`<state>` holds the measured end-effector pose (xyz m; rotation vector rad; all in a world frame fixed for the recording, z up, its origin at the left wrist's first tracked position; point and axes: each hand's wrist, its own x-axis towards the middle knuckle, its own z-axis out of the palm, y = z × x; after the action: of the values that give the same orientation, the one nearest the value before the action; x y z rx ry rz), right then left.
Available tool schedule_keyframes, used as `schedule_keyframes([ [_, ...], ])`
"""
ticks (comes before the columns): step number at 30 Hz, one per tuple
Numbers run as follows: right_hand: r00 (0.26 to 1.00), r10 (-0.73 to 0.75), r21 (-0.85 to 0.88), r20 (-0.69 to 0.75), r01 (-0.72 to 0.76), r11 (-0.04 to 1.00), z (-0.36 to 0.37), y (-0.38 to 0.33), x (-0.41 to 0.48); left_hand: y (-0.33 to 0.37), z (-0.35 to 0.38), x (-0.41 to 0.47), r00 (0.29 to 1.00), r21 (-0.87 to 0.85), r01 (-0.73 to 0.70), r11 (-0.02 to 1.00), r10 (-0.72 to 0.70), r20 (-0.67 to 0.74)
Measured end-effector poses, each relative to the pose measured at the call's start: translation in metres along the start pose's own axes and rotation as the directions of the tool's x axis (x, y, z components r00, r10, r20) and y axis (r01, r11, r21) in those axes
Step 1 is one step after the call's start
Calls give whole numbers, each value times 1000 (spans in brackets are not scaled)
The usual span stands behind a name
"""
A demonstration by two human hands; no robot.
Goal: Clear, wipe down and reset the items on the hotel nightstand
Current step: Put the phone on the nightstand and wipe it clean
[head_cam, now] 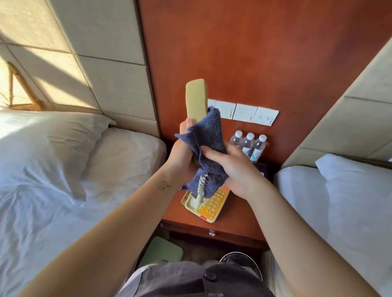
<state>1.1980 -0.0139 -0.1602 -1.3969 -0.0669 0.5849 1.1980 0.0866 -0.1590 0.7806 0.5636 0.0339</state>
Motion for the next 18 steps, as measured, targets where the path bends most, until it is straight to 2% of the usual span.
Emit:
schedule_keyframes([
  [2,999,-15,-95,-42,11,995,-5,2,-2,2,-7,3,997,104,59,993,-64,47],
  [4,993,-39,-190,-110,17,982,-6,8,-4,2,-15,8,991,207,-46,977,18,136],
  [6,983,-68,-212,-168,31,977,-5,12,-7,5,-19,12,956,305,-219,927,141,257],
  [8,975,-131,-258,-179,82,963,-8,13,-7,7,-20,15,926,333,-290,897,175,334],
  [10,971,-166,-318,-173,105,942,-14,13,-7,10,-22,20,917,352,-319,880,193,348],
  [12,971,-163,-316,-173,102,943,-22,17,-6,8,-25,24,935,371,-292,882,180,307],
  [14,963,-147,-280,-227,80,957,-32,27,-3,6,-36,31,968,395,-199,897,118,221],
  [18,906,47,-36,-420,-69,997,-63,59,7,1,-78,54,999,517,-48,854,46,18],
])
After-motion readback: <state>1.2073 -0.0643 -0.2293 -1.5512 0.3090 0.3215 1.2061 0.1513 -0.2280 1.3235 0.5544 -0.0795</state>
